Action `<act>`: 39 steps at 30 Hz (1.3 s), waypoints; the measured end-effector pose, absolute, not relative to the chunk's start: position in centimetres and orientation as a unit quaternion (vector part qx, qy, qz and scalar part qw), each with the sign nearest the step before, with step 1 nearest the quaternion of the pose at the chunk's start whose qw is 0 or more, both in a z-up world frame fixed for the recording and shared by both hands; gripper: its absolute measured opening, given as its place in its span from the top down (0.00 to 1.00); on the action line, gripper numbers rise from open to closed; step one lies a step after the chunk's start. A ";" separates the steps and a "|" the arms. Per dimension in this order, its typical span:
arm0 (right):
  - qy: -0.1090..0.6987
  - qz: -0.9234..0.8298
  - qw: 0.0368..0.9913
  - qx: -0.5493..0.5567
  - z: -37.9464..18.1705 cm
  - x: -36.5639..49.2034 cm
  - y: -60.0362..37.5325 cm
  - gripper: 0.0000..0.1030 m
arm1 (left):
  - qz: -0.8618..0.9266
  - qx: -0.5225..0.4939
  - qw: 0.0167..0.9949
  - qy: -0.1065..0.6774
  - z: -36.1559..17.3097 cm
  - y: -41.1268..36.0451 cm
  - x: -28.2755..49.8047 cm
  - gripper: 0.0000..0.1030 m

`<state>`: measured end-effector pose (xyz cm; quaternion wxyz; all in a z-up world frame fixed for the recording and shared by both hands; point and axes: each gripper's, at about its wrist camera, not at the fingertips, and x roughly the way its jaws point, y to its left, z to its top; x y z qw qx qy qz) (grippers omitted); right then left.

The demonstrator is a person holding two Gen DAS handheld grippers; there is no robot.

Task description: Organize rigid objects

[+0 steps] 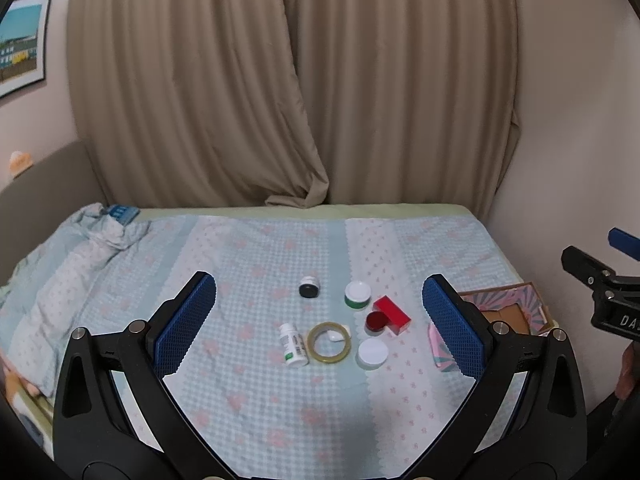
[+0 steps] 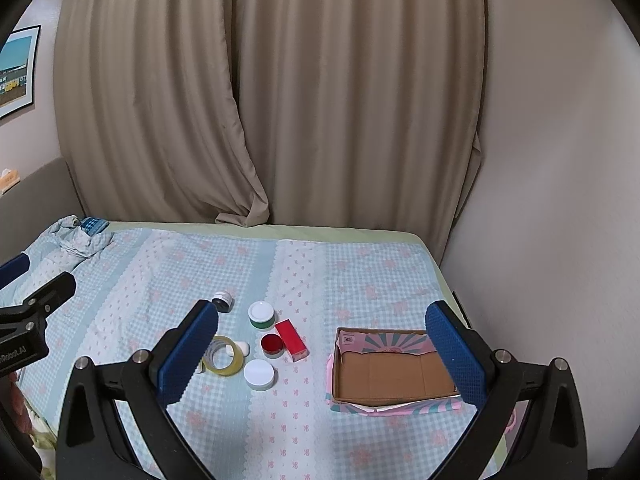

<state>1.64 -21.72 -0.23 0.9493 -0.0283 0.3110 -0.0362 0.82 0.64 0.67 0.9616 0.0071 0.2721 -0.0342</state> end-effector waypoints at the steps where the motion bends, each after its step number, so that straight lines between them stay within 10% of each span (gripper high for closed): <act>1: 0.313 -0.035 0.949 -0.029 -0.2 1.8 -21.7 0.00 | -0.033 0.006 0.962 0.272 0.6 0.7 0.8 0.01; 39: 0.295 -0.026 0.955 -0.025 -1.3 1.3 -21.6 0.00 | -0.014 -0.010 0.959 0.283 0.2 1.1 1.5 0.00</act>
